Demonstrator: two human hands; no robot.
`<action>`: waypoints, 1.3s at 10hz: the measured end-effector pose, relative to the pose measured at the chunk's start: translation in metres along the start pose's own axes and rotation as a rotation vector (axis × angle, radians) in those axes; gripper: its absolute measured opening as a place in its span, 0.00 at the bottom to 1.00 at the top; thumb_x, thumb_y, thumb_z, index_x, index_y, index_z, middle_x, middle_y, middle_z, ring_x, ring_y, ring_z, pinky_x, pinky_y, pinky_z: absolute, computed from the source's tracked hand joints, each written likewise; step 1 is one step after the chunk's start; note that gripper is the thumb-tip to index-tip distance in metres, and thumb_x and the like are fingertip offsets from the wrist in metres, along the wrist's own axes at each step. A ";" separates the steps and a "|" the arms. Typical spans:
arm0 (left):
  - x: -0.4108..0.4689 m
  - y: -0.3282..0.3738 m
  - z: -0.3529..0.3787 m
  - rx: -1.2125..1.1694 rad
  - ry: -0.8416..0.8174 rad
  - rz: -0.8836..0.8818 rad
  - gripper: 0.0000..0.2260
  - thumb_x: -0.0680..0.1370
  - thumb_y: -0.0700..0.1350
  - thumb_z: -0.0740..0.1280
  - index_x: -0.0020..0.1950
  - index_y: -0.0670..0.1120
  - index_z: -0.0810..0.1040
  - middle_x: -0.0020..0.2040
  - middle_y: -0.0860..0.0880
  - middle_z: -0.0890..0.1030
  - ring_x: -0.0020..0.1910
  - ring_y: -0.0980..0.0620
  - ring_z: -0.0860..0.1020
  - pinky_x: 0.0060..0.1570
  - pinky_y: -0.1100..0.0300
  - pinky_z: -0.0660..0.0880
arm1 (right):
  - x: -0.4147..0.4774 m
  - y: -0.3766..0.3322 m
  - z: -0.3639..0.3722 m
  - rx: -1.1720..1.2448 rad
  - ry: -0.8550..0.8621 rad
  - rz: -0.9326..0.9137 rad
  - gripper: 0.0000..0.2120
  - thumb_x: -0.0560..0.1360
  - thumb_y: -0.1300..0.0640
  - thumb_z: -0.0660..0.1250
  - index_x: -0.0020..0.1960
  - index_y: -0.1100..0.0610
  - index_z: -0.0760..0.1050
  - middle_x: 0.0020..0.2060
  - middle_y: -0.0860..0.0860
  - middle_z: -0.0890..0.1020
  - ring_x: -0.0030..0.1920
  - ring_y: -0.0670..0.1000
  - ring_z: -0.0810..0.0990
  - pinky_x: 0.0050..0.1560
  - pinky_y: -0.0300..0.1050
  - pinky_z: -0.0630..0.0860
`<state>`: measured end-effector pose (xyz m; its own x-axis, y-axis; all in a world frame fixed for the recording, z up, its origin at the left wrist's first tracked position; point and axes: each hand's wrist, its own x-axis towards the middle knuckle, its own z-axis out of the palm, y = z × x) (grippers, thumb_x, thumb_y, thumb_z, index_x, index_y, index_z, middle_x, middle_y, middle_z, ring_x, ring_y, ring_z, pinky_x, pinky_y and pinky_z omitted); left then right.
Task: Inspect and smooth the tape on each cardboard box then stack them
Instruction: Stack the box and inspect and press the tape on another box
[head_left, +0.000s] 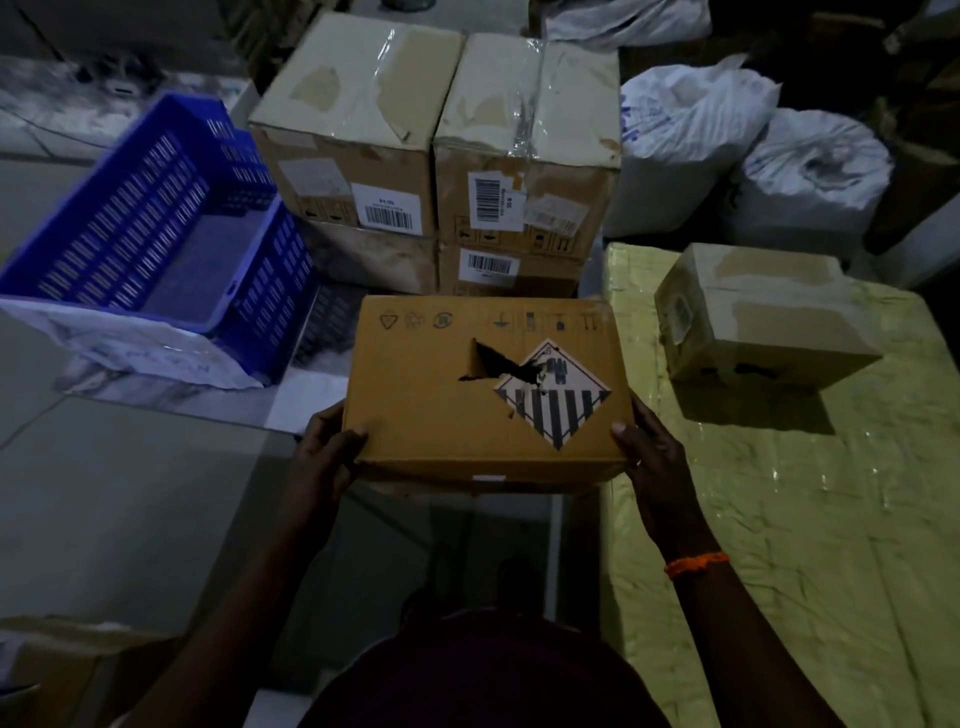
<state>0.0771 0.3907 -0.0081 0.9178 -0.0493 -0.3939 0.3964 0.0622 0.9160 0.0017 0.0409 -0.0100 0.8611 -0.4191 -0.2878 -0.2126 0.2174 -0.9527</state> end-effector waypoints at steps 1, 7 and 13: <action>0.001 0.002 0.003 0.030 0.012 0.010 0.16 0.83 0.39 0.63 0.70 0.47 0.73 0.60 0.51 0.80 0.58 0.52 0.80 0.55 0.56 0.78 | 0.006 0.007 -0.004 -0.038 0.022 0.025 0.25 0.80 0.62 0.68 0.76 0.51 0.71 0.63 0.45 0.82 0.58 0.47 0.85 0.51 0.41 0.83; 0.032 0.048 0.020 0.485 0.010 -0.018 0.41 0.70 0.67 0.70 0.79 0.52 0.64 0.73 0.47 0.72 0.67 0.43 0.74 0.61 0.42 0.76 | 0.032 -0.025 0.009 -0.393 0.027 0.005 0.29 0.78 0.44 0.72 0.76 0.50 0.70 0.67 0.50 0.79 0.61 0.52 0.81 0.58 0.58 0.81; 0.075 0.069 0.058 0.554 0.142 -0.023 0.40 0.67 0.68 0.76 0.73 0.53 0.67 0.65 0.50 0.76 0.63 0.46 0.76 0.59 0.45 0.76 | 0.092 -0.041 0.035 -0.407 -0.017 0.054 0.19 0.73 0.37 0.74 0.58 0.47 0.84 0.49 0.46 0.88 0.51 0.50 0.87 0.60 0.60 0.82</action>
<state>0.1719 0.3335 0.0300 0.9180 0.0920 -0.3857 0.3814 -0.4714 0.7952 0.1062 0.0241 0.0064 0.8505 -0.4014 -0.3400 -0.4202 -0.1295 -0.8982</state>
